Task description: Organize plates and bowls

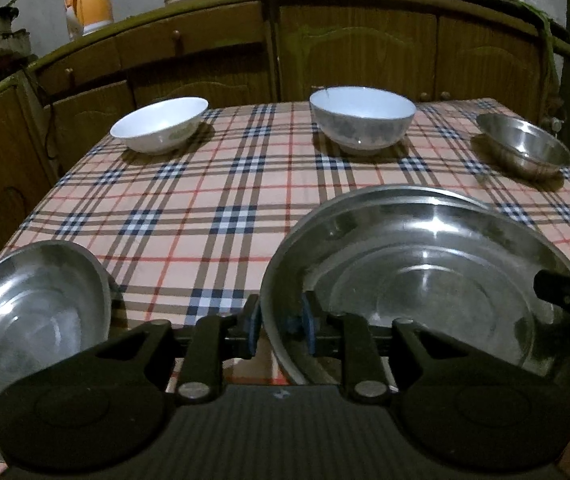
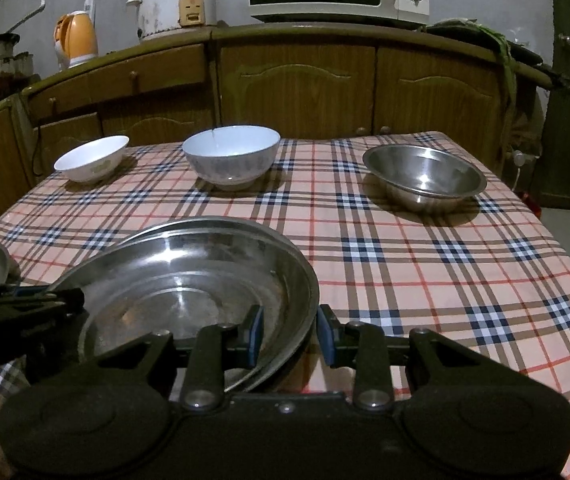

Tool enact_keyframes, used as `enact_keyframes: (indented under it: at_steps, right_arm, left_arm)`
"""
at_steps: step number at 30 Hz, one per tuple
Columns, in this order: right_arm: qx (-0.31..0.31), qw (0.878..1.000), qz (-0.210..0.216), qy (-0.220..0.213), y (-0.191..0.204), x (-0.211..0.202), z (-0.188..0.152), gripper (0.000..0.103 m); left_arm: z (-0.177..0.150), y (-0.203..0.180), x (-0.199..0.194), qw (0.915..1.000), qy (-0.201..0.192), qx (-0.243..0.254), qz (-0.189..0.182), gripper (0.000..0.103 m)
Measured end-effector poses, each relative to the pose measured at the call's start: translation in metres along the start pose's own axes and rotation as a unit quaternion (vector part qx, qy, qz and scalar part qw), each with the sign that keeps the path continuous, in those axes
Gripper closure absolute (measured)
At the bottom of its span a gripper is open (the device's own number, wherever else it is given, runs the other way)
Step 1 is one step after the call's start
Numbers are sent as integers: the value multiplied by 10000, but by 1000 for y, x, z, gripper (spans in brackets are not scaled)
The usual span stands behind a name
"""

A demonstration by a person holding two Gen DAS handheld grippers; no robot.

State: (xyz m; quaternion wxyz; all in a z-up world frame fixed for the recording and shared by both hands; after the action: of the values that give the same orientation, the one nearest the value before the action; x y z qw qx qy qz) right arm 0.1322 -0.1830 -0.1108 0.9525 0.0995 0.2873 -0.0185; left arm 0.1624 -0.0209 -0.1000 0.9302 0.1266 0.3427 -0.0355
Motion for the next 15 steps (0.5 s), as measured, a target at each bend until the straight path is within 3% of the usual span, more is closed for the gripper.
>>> enact_keyframes:
  at_steps: [9, 11, 12, 15]
  right_arm:
    - [-61, 10000, -41, 58, -1, 5, -3, 63]
    - [-100, 9999, -70, -7, -1, 3, -2, 52]
    - [-124, 9999, -101, -65, 0, 1, 0, 51]
    - [-137, 9997, -63, -181, 0, -6, 4, 51]
  left_arm:
    - [-3, 1, 6, 9999, 93, -102, -55, 74]
    - [-3, 2, 6, 9998, 98, -148, -1, 68]
    - [-3, 4, 5, 9998, 95, -169, 30, 63]
    - [-2, 7, 1, 9997, 78, -243, 33, 63]
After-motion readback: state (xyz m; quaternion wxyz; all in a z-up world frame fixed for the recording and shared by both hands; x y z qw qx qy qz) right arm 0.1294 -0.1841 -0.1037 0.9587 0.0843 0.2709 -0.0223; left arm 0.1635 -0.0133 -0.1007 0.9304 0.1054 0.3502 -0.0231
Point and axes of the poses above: each gripper's, at about its wrist camera, not at the fingertips, and x roughly the way its jaws point, y to its left, z to its top, the point moved 4 cm from there along x, roughly the way its jaws point, and after that the axes turned 8 degrees about x, right-handed, at the moved point
